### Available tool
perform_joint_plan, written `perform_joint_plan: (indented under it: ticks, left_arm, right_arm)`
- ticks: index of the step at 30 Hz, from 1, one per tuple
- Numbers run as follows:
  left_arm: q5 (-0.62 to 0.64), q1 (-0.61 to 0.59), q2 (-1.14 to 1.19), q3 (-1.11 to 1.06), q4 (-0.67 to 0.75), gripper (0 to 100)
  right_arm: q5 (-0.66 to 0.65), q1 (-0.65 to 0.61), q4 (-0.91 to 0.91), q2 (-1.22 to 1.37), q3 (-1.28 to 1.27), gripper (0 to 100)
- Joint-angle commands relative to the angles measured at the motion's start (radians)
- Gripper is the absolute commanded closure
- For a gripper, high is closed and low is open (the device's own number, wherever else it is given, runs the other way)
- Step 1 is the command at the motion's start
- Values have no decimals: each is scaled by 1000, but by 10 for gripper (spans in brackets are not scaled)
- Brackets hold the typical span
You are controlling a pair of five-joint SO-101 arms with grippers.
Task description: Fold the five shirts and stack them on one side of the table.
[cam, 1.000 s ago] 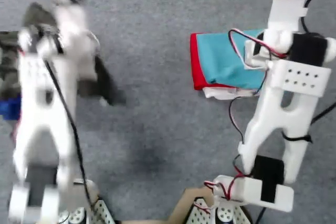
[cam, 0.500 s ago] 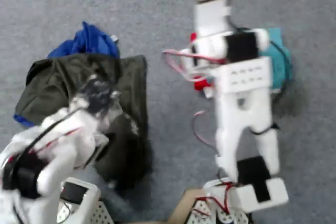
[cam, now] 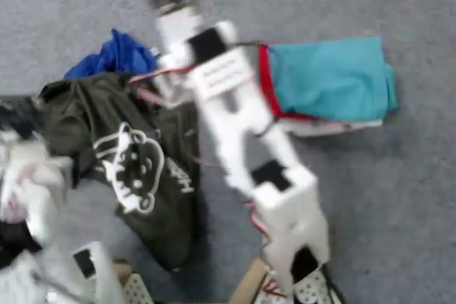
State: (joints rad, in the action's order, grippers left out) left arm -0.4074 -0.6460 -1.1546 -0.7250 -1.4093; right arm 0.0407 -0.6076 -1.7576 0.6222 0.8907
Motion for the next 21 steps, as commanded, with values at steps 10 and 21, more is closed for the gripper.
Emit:
perform_joint_plan:
  ticks: [10, 21]
  left_arm:
    - [-29, -272, 370, 65, 98, 736]
    - [44, -274, 407, 54, 236, 801]
  right_arm:
    - [-158, -8, -5, 493, 357, 965]
    - [-169, 245, -11, 354, 245, 985]
